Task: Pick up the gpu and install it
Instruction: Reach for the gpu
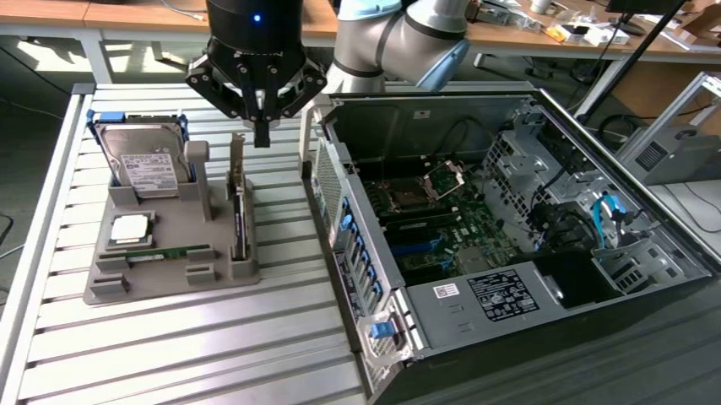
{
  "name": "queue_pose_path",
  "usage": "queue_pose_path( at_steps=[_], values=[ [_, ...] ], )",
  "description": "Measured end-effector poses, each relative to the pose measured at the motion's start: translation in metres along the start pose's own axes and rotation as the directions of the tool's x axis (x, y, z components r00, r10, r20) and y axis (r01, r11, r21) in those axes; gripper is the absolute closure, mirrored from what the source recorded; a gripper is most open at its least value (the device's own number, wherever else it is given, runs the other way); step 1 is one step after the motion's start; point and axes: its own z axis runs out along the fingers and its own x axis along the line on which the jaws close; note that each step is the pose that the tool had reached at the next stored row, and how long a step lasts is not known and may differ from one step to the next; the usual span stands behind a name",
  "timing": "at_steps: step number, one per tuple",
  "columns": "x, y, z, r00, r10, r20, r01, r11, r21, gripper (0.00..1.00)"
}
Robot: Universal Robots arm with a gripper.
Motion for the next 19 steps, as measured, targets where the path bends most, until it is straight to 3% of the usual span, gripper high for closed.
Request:
queue_pose_path(
  at_steps=[19],
  values=[
    [0.017,-0.0013,-0.0004,1.0000,0.000,0.0000,0.000,1.0000,-0.0001,0.89]
  ],
)
